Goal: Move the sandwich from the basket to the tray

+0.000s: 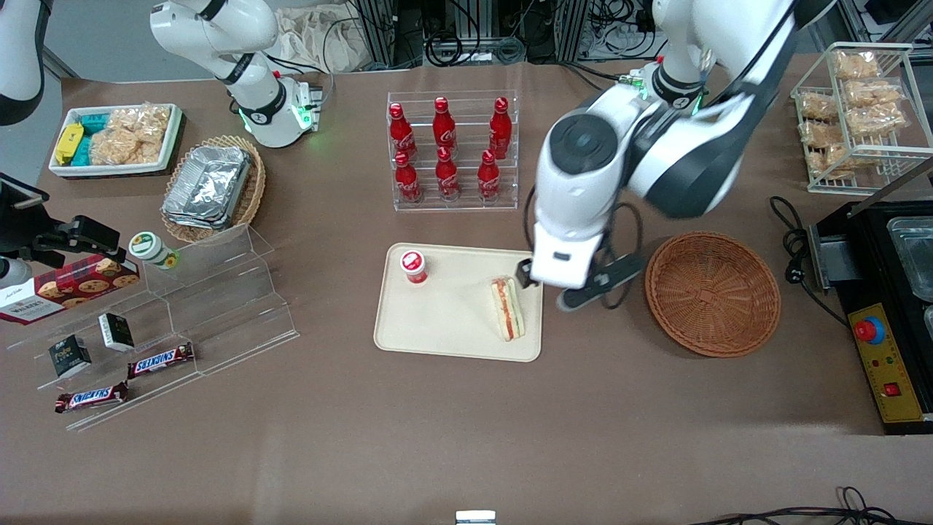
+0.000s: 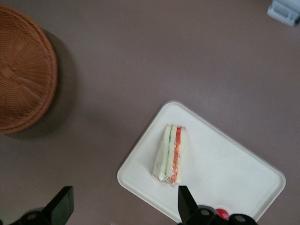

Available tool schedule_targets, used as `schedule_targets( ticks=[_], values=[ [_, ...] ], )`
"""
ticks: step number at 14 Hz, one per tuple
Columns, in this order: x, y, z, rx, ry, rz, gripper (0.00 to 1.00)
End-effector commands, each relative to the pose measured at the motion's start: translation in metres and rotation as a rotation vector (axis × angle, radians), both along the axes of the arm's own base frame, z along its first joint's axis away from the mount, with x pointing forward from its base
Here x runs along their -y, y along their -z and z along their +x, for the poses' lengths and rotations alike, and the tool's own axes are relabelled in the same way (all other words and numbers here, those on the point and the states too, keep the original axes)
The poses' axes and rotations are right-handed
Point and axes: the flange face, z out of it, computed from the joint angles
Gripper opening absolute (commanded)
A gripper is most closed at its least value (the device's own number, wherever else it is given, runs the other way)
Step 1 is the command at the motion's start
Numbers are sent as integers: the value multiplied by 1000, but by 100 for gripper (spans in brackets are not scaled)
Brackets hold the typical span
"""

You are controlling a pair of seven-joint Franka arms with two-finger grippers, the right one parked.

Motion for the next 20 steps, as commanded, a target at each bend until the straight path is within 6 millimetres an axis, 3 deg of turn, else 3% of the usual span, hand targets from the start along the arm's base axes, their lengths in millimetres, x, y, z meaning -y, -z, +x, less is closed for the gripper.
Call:
schedule_targets(
  ticks=[1,3,6,9,12,20],
  values=[
    [-47,-31,3,15,-56,5,100],
    [-75,-48,10,14,-5,-10,100],
    [-116,-60,15,-31,78,7,100],
    [-190,-86,21,-64,169,-34,100],
    [-250,-101,12,-86,284,-38,100],
    [-332,-114,-31,-107,469,-25,100]
  ],
)
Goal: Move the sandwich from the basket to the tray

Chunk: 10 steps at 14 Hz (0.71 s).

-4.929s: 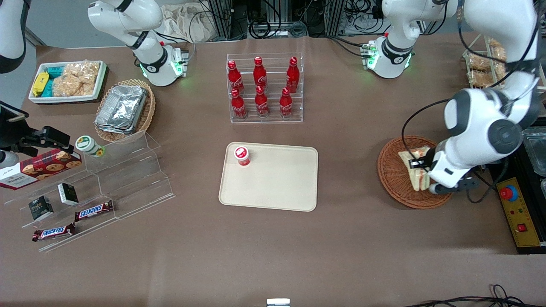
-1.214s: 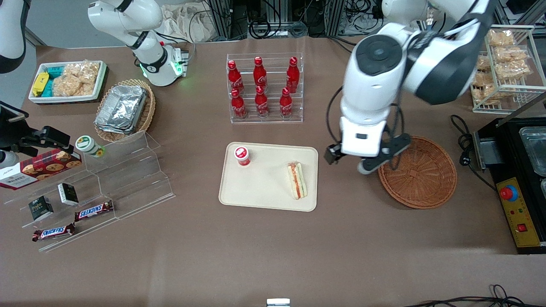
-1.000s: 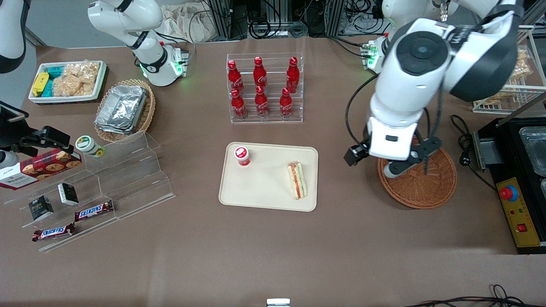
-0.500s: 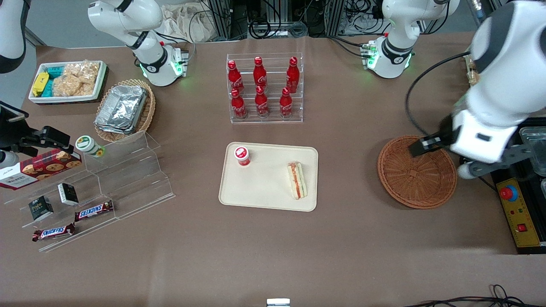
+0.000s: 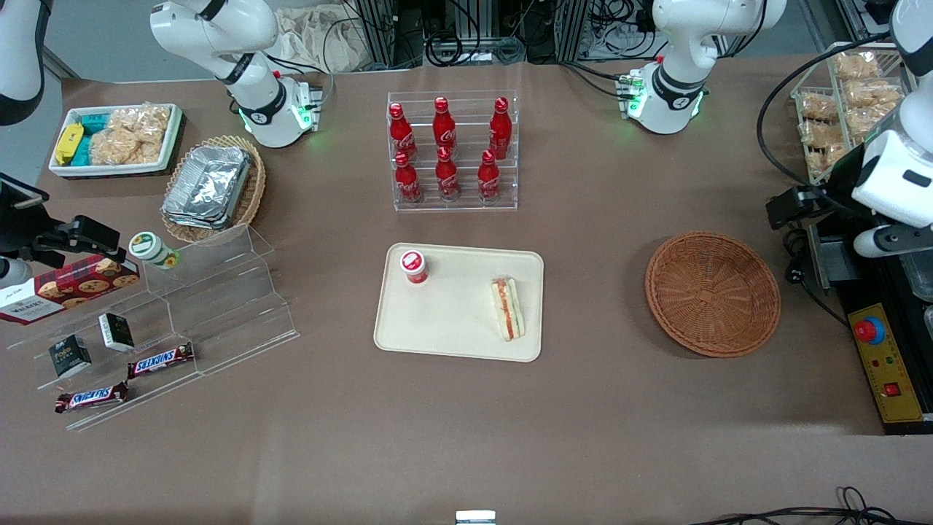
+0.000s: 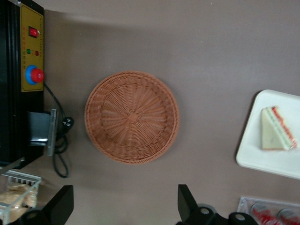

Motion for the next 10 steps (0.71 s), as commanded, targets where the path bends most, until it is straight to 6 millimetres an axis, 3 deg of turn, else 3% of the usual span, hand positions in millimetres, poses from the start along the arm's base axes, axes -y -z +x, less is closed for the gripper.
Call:
schedule_targets(
  ticks=[1,4,10],
  values=[
    [-29,-2,-29,-5,59,-14,100],
    [-37,8,-52,11,62,-18,100],
    [-41,-2,-49,23,41,-14,100]
  ],
)
